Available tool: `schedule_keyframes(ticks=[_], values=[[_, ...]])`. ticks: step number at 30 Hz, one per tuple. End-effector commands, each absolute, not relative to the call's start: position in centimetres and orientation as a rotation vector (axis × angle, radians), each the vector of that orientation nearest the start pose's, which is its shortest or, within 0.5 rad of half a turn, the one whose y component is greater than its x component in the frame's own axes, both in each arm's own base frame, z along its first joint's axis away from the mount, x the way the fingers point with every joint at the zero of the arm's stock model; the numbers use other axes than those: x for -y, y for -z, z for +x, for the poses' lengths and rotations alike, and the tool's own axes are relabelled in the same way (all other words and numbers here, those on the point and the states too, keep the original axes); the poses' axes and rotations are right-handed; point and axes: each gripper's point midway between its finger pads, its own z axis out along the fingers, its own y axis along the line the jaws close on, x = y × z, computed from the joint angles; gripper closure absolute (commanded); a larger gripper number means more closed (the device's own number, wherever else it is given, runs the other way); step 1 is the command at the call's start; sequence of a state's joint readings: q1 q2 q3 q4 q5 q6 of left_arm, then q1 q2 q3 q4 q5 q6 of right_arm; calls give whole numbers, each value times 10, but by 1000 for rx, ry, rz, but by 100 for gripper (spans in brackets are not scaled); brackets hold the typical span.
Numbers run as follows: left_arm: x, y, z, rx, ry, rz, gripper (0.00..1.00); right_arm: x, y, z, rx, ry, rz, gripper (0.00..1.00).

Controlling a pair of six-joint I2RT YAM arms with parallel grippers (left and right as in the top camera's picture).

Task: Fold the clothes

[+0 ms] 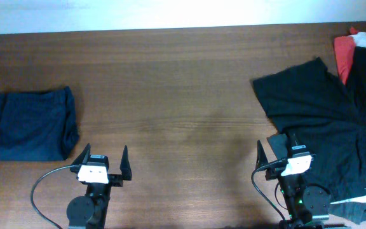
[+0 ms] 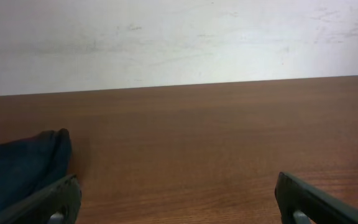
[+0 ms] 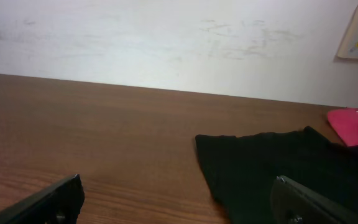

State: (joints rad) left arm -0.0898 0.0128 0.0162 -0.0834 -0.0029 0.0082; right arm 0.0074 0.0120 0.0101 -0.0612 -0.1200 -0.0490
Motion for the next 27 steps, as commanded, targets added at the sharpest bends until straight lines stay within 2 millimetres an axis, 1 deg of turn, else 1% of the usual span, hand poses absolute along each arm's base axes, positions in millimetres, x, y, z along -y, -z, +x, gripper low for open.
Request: schedule_keyframes(ticks=[1,16,18,20,21,24,27], values=[[23,-156,245,-1648,54,102,1,-24,-158,245,-1634,-71,-141,1],[24,-157,245,-1645,63,100,1,-25,-159,245,-1629,-80,-144,1],[32,-161,244,-1635,107,132,1,-25,-162,244,-1624,-79,-144,1],[35,-169,241,-1648,134,139,1,-25,-176,243,-1605,-77,-143,1],[35,-172,241,-1657,134,139,1,-25,-179,242,-1606,-77,-144,1],[36,-184,242,-1720,138,143,1,-24,-180,241,-1686,-77,-138,1],[37,-196,247,-1784,139,144,1,-24,-190,246,-1757,-82,-137,1]])
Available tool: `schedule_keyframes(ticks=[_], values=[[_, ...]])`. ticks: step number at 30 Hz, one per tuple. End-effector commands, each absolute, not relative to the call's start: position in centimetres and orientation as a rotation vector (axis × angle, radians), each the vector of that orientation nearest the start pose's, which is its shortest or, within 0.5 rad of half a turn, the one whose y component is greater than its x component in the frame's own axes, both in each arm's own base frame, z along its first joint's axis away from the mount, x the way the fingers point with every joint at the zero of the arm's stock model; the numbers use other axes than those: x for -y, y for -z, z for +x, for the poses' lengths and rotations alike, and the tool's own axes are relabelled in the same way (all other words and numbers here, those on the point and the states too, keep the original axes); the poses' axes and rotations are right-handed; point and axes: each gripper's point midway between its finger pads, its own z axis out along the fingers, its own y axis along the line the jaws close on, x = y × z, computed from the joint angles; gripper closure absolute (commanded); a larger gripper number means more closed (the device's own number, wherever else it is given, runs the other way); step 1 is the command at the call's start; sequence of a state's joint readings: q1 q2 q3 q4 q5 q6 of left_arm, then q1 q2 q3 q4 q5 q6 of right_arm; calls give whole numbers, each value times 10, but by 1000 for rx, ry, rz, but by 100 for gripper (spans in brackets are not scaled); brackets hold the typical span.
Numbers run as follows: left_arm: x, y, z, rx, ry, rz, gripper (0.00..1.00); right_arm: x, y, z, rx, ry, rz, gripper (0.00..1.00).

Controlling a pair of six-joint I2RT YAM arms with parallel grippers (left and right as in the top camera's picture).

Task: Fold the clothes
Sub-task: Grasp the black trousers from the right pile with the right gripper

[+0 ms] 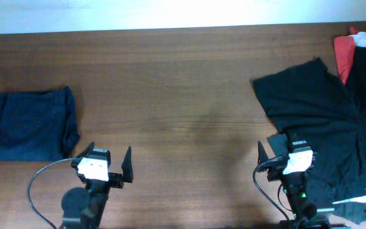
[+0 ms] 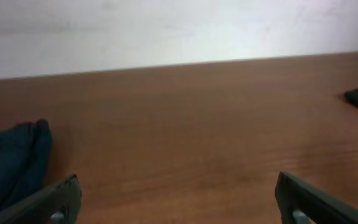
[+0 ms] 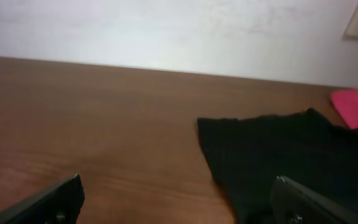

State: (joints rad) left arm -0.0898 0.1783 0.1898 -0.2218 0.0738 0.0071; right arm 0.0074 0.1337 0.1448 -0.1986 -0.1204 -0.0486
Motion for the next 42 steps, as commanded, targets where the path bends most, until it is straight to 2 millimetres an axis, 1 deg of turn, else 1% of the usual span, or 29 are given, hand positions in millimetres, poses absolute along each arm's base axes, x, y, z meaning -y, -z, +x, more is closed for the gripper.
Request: schedule_keyframes(ticks=[1,5,9,14,15,16,18,19,20,23,24,25,26,27,28,29,30,31,32,33,34,35,36,37,38,39,40,41,42], values=[[37,-198,251,-1802,140,145,1,-24,-193,250,-1788,-84,-137,1],[50,-205,262,-1891,209,195,1,-24,-204,269,-1956,-96,-135,1],[53,-202,272,-2026,227,199,1,-24,-203,306,-2173,-88,-174,1],[63,-182,283,-2154,291,225,1,-26,-152,352,-2525,-113,-221,1],[63,-174,284,-2184,293,224,1,-23,-132,360,-2576,-104,-213,1],[63,-170,285,-2200,294,223,1,-15,-120,365,-2602,-64,-194,1],[63,-160,287,-2237,297,220,1,15,-84,373,-2687,117,-129,1],[63,-156,288,-2249,298,220,1,25,-70,375,-2719,182,-110,6],[63,-151,289,-2268,299,219,1,37,-46,377,-2763,272,-97,15],[63,-145,289,-2290,301,217,1,50,-13,384,-2795,383,-83,25],[63,-145,289,-2290,301,218,1,51,-8,386,-2797,385,-83,37],[63,-145,289,-2290,301,217,1,51,-5,388,-2794,386,-83,53],[63,-145,289,-2290,301,217,1,52,-6,391,-2781,399,-77,85],[63,-145,289,-2290,300,217,1,54,-6,390,-2781,413,-69,96],[63,-145,289,-2290,300,218,1,59,-8,389,-2776,446,-18,96],[63,-145,289,-2290,300,218,1,62,-20,393,-2746,458,58,96],[63,-145,289,-2290,300,218,1,61,-45,404,-2698,443,89,96],[63,-145,289,-2290,300,218,1,57,-76,414,-2661,425,85,96],[63,-145,289,-2290,299,217,1,40,-136,431,-2590,346,54,96],[63,-145,289,-2290,296,216,1,11,-181,443,-2531,199,-9,96],[63,-145,290,-2290,296,216,1,-32,-221,452,-2466,-13,-114,96],[63,-145,290,-2289,296,216,1,-70,-249,456,-2398,-170,-206,96],[63,-146,290,-2286,296,216,1,-112,-267,458,-2326,-312,-264,95],[63,-147,291,-2281,295,216,1,-146,-273,462,-2282,-382,-280,90],[63,-148,292,-2275,295,217,1,-170,-273,464,-2252,-413,-323,86],[63,-149,292,-2272,295,217,1,-200,-268,463,-2231,-444,-389,62],[63,-149,293,-2270,295,217,1,-218,-257,459,-2248,-428,-434,1],[63,-149,293,-2268,295,217,1,-215,-247,458,-2282,-363,-422,1],[63,-149,293,-2268,295,217,1,-194,-234,456,-2344,-216,-374,1]])
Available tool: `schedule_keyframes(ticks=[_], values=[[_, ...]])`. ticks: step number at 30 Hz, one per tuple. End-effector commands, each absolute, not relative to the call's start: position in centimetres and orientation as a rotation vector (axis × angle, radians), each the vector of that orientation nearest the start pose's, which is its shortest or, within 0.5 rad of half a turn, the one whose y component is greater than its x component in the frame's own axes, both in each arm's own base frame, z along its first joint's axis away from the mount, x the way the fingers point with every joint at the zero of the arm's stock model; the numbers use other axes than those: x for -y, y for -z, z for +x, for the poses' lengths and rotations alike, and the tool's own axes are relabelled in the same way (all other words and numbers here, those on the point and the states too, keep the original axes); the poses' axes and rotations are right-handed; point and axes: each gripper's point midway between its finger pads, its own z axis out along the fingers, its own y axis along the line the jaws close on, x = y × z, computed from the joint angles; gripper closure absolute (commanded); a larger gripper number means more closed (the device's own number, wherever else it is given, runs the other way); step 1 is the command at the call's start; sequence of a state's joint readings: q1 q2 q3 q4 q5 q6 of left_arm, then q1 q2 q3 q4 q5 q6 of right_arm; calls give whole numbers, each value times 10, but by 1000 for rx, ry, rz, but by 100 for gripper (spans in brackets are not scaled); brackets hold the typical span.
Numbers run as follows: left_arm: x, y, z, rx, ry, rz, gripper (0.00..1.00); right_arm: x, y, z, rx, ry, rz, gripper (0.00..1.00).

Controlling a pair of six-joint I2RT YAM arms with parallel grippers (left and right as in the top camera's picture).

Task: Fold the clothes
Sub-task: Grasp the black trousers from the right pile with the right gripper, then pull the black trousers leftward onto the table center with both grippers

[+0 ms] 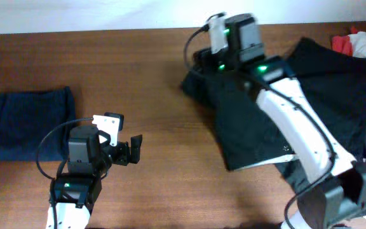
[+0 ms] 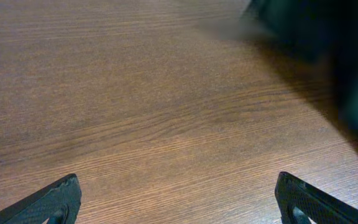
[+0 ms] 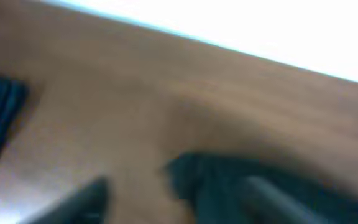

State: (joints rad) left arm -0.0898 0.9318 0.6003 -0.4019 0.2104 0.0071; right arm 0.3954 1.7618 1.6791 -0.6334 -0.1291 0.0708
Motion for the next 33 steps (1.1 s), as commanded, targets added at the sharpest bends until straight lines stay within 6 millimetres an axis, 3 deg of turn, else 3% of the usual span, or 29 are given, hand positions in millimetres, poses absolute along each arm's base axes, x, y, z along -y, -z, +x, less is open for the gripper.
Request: schedule_keyframes(ticks=[1,3,5,6,9,11,13,16,19,24,28,30,32,33], values=[[63,-149,293,-2268,296,217,1,-174,-227,452,-2392,-103,-333,1],[68,-150,292,-2264,331,233,1,-127,-205,433,-2543,83,-277,1],[86,-154,286,-2247,459,292,1,-88,-186,406,-2708,155,-206,1],[93,-158,285,-2226,511,317,1,-60,-179,391,-2803,179,-75,1],[117,-169,283,-2206,744,240,1,-1,-166,343,-3041,112,176,1],[134,-159,278,-2266,834,218,1,20,-165,334,-3071,122,270,2],[175,-132,269,-2388,970,211,1,57,-165,320,-3090,124,466,1],[230,-107,265,-2461,1126,197,1,73,-165,316,-3074,38,603,1],[289,-82,254,-2472,1257,259,2,75,-165,315,-3069,5,630,1],[354,-34,220,-2563,1449,187,3,74,-165,315,-3068,0,630,1],[376,-13,211,-2601,1422,177,11,72,-165,316,-3068,-24,629,1],[386,-8,212,-2606,1416,192,28,72,-165,316,-3068,-24,630,1],[387,-7,232,-2559,1333,130,51,72,-165,316,-3068,-24,630,1],[385,-6,239,-2541,1292,99,80,72,-165,316,-3068,-24,630,1]])
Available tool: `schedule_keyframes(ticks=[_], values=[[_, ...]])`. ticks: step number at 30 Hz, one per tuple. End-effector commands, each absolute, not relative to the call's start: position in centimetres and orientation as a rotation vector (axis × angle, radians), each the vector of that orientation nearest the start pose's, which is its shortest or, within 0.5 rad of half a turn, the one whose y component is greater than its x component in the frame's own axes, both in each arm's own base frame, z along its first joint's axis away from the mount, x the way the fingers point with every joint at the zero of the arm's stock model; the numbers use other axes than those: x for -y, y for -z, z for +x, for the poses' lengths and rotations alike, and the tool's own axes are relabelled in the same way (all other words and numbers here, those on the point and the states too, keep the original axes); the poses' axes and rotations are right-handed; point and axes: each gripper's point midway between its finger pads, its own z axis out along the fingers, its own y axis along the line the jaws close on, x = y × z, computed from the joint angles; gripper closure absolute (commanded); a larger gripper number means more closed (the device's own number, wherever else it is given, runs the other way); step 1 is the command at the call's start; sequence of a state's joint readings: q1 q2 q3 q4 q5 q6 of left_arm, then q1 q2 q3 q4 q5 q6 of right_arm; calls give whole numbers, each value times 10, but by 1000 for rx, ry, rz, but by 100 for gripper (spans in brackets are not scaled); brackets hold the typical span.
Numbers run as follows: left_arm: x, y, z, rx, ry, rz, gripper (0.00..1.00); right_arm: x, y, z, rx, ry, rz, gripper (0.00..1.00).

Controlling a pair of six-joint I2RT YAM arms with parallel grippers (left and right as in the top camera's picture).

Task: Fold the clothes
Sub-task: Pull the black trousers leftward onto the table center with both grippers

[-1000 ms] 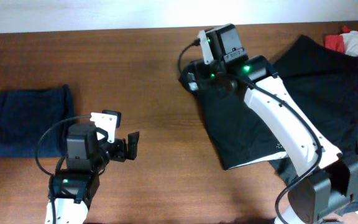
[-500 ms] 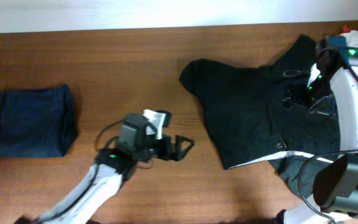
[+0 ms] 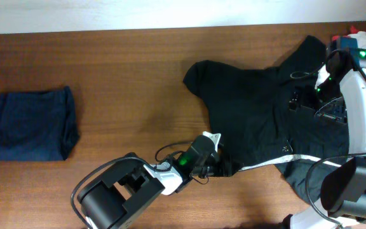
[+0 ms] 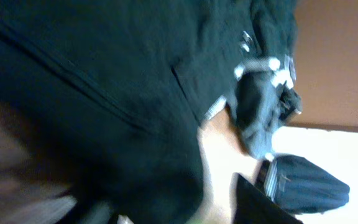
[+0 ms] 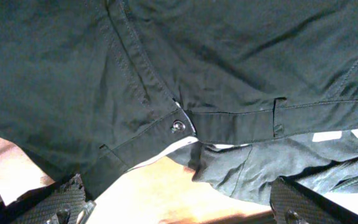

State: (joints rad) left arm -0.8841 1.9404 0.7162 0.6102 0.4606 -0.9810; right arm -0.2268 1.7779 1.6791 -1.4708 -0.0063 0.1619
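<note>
A black garment [image 3: 259,108] lies spread over the table's centre-right, and its buttoned waistband [image 5: 178,126] and white stripe show in the right wrist view. My left gripper [image 3: 220,166] reaches across to the garment's lower-left hem. In the blurred left wrist view the black cloth [image 4: 135,93] fills the frame. The left gripper [image 4: 173,202] has the hem lying between jaws that stand apart. My right gripper [image 3: 307,98] hovers open over the garment's right half. Nothing is between the fingers of the right gripper [image 5: 176,199].
A folded navy garment [image 3: 30,124] rests at the far left. Red and white clothes [image 3: 354,30] peek out at the back right corner. Bare wooden table [image 3: 126,83] lies between the navy piece and the black garment.
My right gripper was at the back centre with the black garment under it and is now at the right, open. My left gripper has moved right to the garment's lower-left hem.
Both grippers first stood open near the front edge, the black garment bunched at the right. Then my right arm was stretched to the back centre with the garment shifted toward the middle. Now the garment lies spread centre-right with both grippers at it.
</note>
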Motion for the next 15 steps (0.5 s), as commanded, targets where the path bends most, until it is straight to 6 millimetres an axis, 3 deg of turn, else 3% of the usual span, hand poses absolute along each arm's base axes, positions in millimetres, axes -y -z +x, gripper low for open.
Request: schedule_keyframes(ticks=[1,3,5,6,7,9,10,12,13,15], values=[[383,-4,240,-2546,1276,91,99,72,-165,316,-3068,-24,629,1],[366,2,237,-2630,1268,144,99,72,-165,317,-3065,-22,629,1],[322,-5,242,-2727,1226,205,99,74,-165,319,-3057,-11,626,1],[294,-15,253,-2742,1165,186,99,75,-165,319,-3054,3,626,1],[248,-35,271,-2733,1079,102,99,76,-165,319,-3053,7,627,1],[187,-67,298,-2654,985,-62,99,76,-165,320,-3050,8,626,1],[129,-95,323,-2530,917,-248,99,76,-165,320,-3050,8,626,1],[70,-110,341,-2419,847,-437,99,76,-165,321,-3047,8,625,1],[48,-110,345,-2391,821,-512,99,76,-164,321,-3048,7,625,1],[45,-122,348,-2337,920,-502,99,76,-162,320,-3051,5,626,1]])
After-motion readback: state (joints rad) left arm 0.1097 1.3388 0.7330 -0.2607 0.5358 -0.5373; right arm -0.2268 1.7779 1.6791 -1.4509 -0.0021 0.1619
